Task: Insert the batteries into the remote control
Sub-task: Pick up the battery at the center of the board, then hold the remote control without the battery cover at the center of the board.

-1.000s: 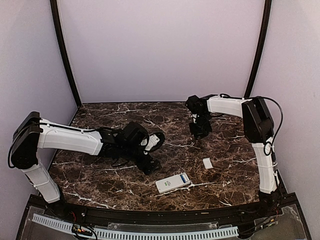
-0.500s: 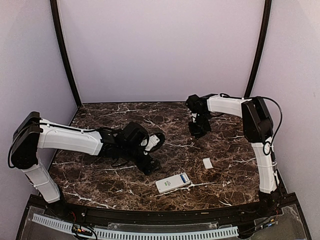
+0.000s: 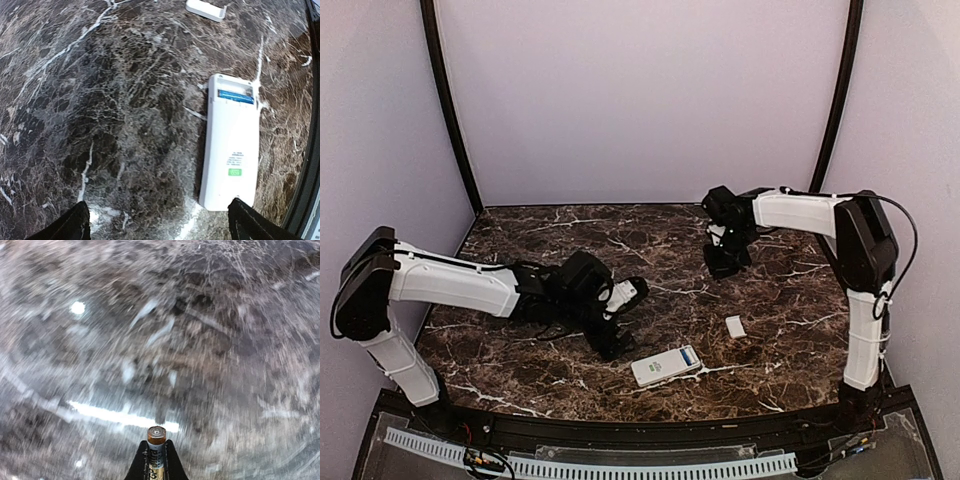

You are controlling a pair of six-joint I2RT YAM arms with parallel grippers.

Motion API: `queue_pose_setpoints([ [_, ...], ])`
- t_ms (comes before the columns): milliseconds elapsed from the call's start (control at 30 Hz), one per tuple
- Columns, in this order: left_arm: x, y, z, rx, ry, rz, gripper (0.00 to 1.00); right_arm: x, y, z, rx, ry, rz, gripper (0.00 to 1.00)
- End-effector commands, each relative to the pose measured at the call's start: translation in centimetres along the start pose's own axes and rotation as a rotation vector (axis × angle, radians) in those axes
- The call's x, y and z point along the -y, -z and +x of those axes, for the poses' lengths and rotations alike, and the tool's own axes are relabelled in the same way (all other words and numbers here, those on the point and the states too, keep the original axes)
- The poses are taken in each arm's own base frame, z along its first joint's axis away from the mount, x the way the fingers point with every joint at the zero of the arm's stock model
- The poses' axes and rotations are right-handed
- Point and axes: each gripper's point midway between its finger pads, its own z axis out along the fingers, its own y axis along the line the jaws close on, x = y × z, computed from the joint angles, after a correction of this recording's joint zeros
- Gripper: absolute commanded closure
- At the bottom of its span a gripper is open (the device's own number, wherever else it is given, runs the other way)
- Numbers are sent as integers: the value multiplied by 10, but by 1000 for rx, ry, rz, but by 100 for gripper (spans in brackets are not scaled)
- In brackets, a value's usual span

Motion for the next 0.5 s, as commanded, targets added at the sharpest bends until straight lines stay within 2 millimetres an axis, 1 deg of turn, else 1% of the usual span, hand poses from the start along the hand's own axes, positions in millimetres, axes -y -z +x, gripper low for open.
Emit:
queue_pose_setpoints([
  [0, 29, 14, 2, 39, -152, 26, 5, -52, 63, -1, 209, 115, -193, 100],
  [33, 34, 15, 2, 49, -176, 27, 4, -65, 74, 5, 250, 155, -241, 100],
  [67, 42, 13, 8, 40, -210, 27, 4, -76, 79, 20, 267, 200, -293, 100],
  [100, 45, 13, 8, 46, -220, 31, 3, -93, 89, 31, 305, 252, -362, 100],
  [133, 50, 11, 13, 38, -226, 42, 2, -109, 103, 42, 348, 305, -443, 100],
  [200, 52, 7, 19, 23, -215, 48, 1, -135, 126, 65, 444, 416, -560, 100],
  [233, 52, 3, 24, 9, -206, 50, 1, -143, 134, 77, 482, 457, -604, 100],
  [300, 56, -2, 31, -9, -207, 53, 1, -153, 152, 94, 563, 513, -703, 100],
  [367, 58, -6, 36, -18, -210, 50, 1, -155, 165, 106, 642, 536, -781, 100],
  [400, 57, -8, 37, -17, -211, 44, 1, -156, 178, 110, 701, 553, -813, 100],
  [467, 59, -10, 42, -19, -212, 43, 1, -154, 184, 120, 757, 580, -835, 100],
])
